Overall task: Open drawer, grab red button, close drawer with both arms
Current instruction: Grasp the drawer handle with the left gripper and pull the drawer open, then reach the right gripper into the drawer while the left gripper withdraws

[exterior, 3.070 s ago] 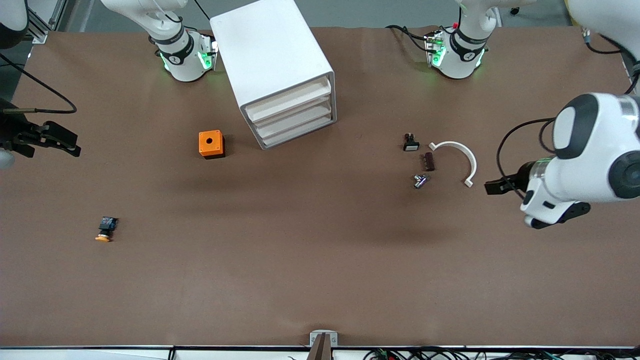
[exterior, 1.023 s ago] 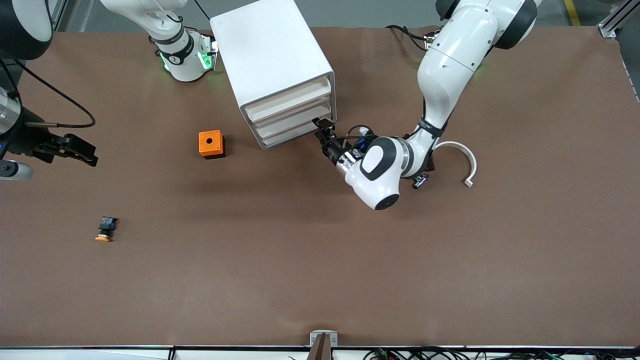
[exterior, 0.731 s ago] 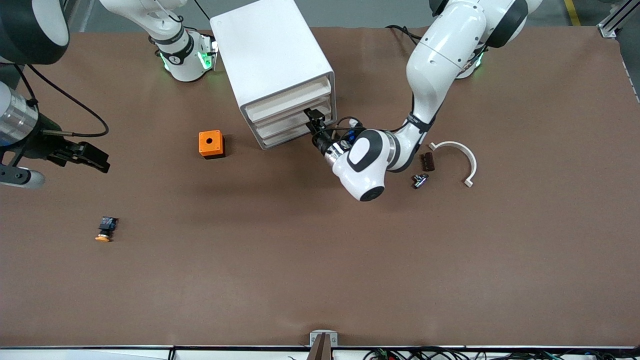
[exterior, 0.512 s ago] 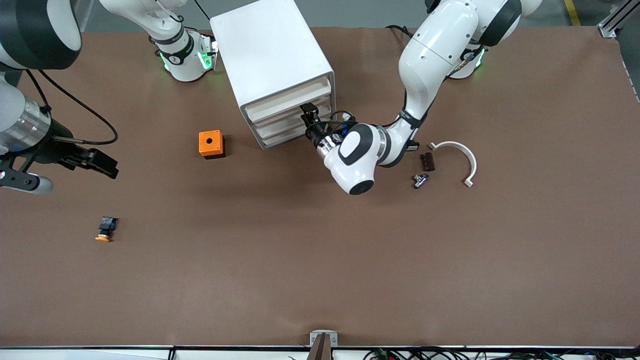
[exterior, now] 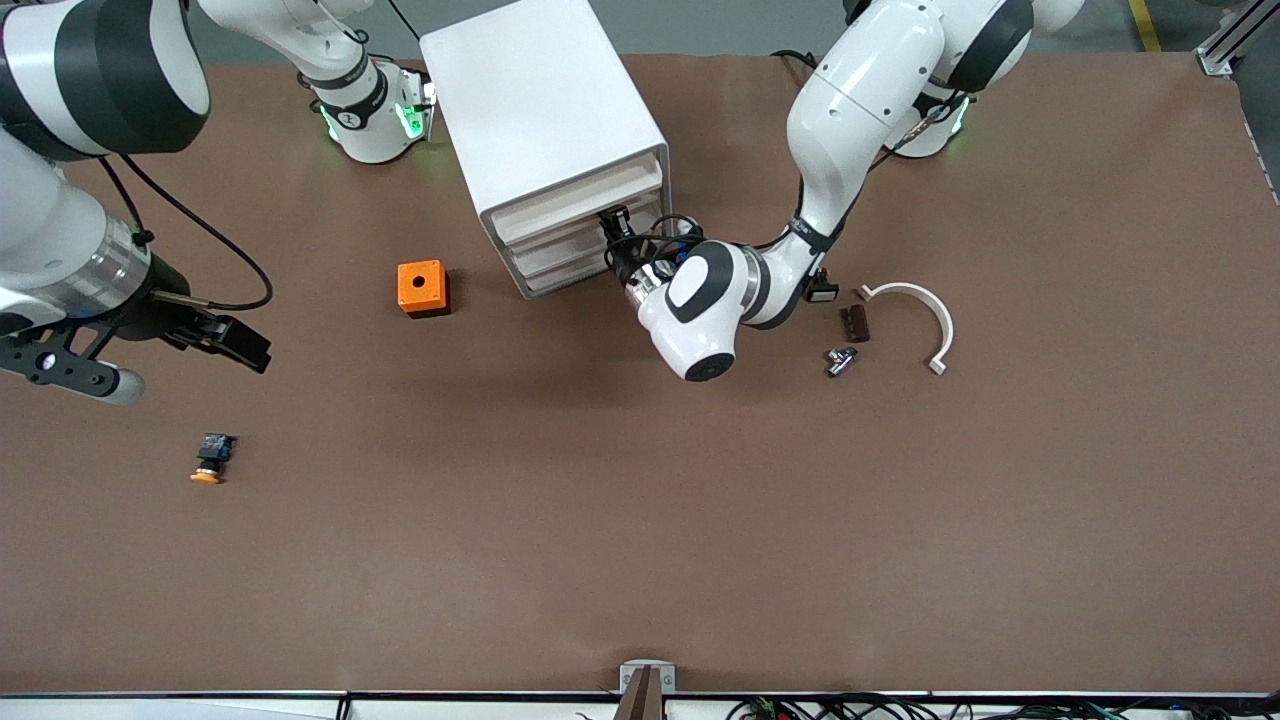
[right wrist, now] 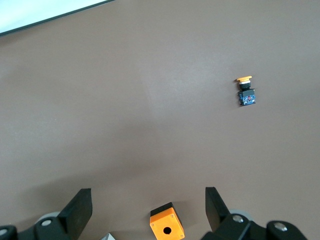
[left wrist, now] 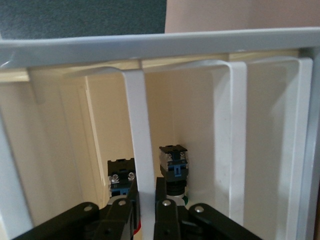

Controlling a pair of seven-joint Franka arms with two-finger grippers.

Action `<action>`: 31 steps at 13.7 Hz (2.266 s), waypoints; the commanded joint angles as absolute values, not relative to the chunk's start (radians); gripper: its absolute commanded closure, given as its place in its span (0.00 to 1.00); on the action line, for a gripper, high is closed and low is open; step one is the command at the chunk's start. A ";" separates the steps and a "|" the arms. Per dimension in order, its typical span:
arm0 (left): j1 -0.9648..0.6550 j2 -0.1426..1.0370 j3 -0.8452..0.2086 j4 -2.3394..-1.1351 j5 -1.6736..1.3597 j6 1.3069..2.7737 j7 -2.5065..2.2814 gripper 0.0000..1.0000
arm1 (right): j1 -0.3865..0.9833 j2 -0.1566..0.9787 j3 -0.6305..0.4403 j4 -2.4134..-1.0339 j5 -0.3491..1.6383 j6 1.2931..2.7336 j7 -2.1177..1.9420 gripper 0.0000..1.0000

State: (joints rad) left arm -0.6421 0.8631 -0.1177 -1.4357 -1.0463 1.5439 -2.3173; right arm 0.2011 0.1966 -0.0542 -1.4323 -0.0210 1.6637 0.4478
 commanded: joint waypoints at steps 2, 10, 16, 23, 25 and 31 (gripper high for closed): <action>-0.596 0.877 -0.101 -1.417 -1.048 1.536 -2.309 1.00 | 0.225 0.222 -0.060 -1.404 -0.025 1.658 0.466 0.00; -0.417 0.887 -0.089 -1.385 -1.051 1.542 -2.181 1.00 | 0.296 0.249 -0.060 -1.405 -0.015 1.648 0.483 0.00; -0.365 0.888 -0.057 -1.364 -1.051 1.539 -2.132 0.07 | 0.537 0.271 -0.060 -1.408 -0.011 1.646 0.990 0.00; -0.307 0.874 -0.055 -1.246 -0.855 1.531 -2.099 0.00 | 0.725 0.414 -0.060 -1.413 0.015 1.747 1.470 0.00; -0.273 0.867 -0.040 -1.230 -0.789 1.531 -2.004 0.00 | 0.756 0.449 -0.058 -1.413 0.020 1.785 1.599 0.00; -0.278 0.759 0.040 -1.229 -0.262 1.529 -1.659 0.00 | 0.805 0.518 -0.060 -1.417 0.106 1.818 1.839 0.00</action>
State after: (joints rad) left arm -0.2517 0.8196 0.0331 -1.2169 -0.4437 1.5414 -1.7485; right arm 0.8016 0.5010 -0.0487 -1.4324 0.0683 1.8220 1.7931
